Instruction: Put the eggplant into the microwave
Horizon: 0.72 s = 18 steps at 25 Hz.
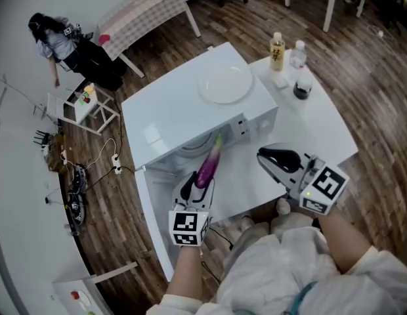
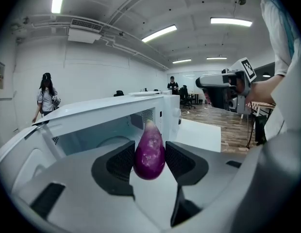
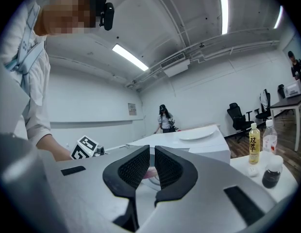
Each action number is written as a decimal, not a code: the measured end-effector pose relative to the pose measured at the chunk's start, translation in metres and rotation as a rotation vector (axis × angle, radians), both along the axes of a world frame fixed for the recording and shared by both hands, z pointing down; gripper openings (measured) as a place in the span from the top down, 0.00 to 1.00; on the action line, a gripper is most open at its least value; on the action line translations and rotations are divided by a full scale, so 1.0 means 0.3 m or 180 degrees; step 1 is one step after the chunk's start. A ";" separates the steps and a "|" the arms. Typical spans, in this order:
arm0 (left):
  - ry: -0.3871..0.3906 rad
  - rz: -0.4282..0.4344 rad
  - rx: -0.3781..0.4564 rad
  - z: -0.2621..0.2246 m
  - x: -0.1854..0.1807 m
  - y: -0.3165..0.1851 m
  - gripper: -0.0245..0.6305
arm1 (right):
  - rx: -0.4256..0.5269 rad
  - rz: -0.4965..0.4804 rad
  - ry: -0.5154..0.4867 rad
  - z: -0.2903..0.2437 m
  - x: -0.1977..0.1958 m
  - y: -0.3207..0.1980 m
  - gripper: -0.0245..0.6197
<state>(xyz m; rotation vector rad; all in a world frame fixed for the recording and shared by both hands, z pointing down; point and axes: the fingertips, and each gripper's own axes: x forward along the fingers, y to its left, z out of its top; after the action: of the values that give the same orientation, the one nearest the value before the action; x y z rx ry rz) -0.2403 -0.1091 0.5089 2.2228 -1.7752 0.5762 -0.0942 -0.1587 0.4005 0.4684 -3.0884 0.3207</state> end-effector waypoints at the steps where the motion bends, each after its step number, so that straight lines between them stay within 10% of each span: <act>1: 0.0001 -0.0008 -0.0024 0.009 -0.005 -0.012 0.66 | -0.0009 0.0029 0.0000 0.004 0.005 0.001 0.91; 18: -0.0258 -0.0011 -0.0125 0.175 -0.104 -0.202 0.66 | -0.0235 0.0397 -0.0032 0.133 0.001 0.107 0.91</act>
<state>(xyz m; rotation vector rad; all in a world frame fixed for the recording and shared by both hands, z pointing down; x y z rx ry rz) -0.2715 -0.1698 0.5615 2.1991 -1.7899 0.7037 -0.0938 -0.1265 0.4404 0.6602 -3.0507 0.4377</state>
